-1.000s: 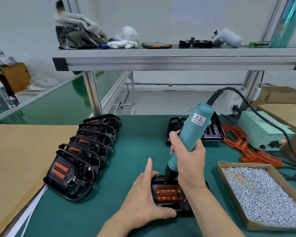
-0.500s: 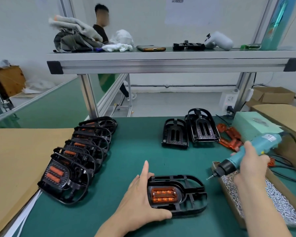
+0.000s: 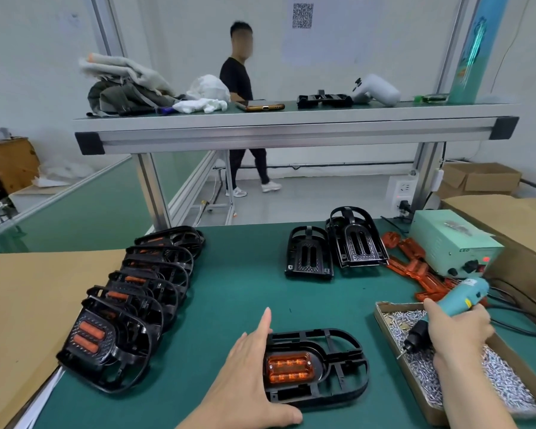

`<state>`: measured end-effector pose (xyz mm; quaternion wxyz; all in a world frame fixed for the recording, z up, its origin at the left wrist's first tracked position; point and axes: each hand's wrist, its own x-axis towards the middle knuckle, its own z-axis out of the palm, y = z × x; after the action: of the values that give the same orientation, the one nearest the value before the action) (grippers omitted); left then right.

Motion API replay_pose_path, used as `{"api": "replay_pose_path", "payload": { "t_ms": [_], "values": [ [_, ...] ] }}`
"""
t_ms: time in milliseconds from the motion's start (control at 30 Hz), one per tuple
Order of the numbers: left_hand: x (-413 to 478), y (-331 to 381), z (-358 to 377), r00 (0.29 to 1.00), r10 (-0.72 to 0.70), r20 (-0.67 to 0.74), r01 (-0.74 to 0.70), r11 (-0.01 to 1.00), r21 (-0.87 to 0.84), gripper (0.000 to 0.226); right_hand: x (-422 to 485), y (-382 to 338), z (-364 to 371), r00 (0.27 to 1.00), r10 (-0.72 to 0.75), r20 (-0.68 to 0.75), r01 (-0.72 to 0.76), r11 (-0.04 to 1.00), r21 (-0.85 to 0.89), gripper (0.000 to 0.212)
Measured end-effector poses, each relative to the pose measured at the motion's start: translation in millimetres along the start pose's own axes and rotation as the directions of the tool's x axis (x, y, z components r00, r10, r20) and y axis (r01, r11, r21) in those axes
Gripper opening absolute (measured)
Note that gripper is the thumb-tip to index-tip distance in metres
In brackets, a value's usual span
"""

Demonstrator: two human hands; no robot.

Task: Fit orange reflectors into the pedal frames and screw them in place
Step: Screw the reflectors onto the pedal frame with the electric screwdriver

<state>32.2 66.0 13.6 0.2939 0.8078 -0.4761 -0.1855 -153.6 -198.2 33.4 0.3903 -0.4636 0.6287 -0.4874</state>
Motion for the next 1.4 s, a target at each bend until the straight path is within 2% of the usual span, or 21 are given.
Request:
{"api": "replay_pose_path", "payload": {
  "t_ms": [67,167,300,400,467,567,600,667,800,900,967,1067,1167,1233,1333,1400],
  "values": [
    [0.1,-1.0,-1.0,1.000,0.009,-0.007,-0.010,0.998,-0.062,0.140,0.5,-0.3,-1.1,0.999,-0.049,-0.015,0.047,0.996,-0.081,0.073],
    [1.2,-4.4,-3.1,0.999,0.031,-0.029,-0.035,0.985,-0.169,0.133,-1.5,-1.1,-3.0,0.973,-0.228,-0.045,0.217,0.960,-0.179,0.077],
    [4.5,-7.1,-5.8,0.998,0.021,-0.056,-0.038,0.941,-0.337,0.126,-14.7,-11.6,-3.7,0.900,-0.435,-0.011,0.422,0.879,-0.221,0.064],
    [8.1,-7.6,-10.1,0.999,0.009,-0.044,-0.027,0.899,-0.438,0.122,-30.4,-18.8,-1.8,0.747,-0.643,0.167,0.665,0.730,-0.161,0.057],
    [10.0,-7.2,-14.8,1.000,-0.002,-0.029,-0.013,0.867,-0.497,0.121,-42.2,-23.1,-1.0,0.609,-0.698,0.377,0.765,0.642,-0.049,0.069],
    [11.3,-7.1,-21.8,1.000,-0.020,-0.013,0.009,0.815,-0.580,0.118,-63.2,-31.0,-1.3,0.331,-0.663,0.671,0.814,0.561,0.153,0.081],
    [11.4,-7.8,-23.8,0.999,-0.031,-0.012,0.017,0.790,-0.613,0.117,-69.3,-33.0,-0.6,0.262,-0.622,0.738,0.799,0.568,0.196,0.079],
    [11.4,-10.4,-27.2,0.999,-0.053,-0.011,0.032,0.749,-0.662,0.113,-78.2,-35.7,2.1,0.188,-0.571,0.799,0.771,0.590,0.240,0.069],
    [11.1,-16.2,-32.6,0.996,-0.085,-0.041,0.026,0.668,-0.744,0.108,-85.3,-44.3,5.4,0.196,-0.590,0.783,0.775,0.582,0.245,0.045],
    [13.6,-21.3,-31.9,0.986,-0.146,-0.084,0.007,0.537,-0.844,0.108,-89.6,-52.4,6.3,0.192,-0.587,0.787,0.768,0.588,0.252,0.035],
    [15.0,-23.2,-29.8,0.981,-0.169,-0.094,0.000,0.486,-0.874,0.102,-92.9,-58.0,7.3,0.187,-0.586,0.788,0.785,0.571,0.238,0.028],
    [13.3,-22.2,-24.7,0.988,-0.132,-0.082,0.003,0.546,-0.838,0.089,-97.0,-63.3,9.2,0.226,-0.567,0.792,0.786,0.586,0.195,0.027],
    [12.5,-21.9,-16.4,0.969,-0.227,-0.101,0.046,0.564,-0.824,0.111,-101.6,-65.4,13.5,0.292,-0.551,0.782,0.728,0.658,0.192,0.026],
    [11.2,-18.5,-9.7,0.965,-0.240,-0.109,0.074,0.642,-0.763,0.119,-106.3,-68.0,17.9,0.354,-0.550,0.756,0.675,0.710,0.200,0.022],
    [12.9,-16.3,-2.2,0.962,-0.215,-0.166,0.089,0.827,-0.556,0.098,-121.0,-73.8,27.7,0.436,-0.534,0.724,0.577,0.783,0.231,0.015],
    [14.7,-13.8,2.7,0.962,-0.132,-0.237,0.055,0.951,-0.305,0.074,-137.2,-78.1,34.2,0.450,-0.530,0.718,0.496,0.818,0.292,0.013]
  ]
}}
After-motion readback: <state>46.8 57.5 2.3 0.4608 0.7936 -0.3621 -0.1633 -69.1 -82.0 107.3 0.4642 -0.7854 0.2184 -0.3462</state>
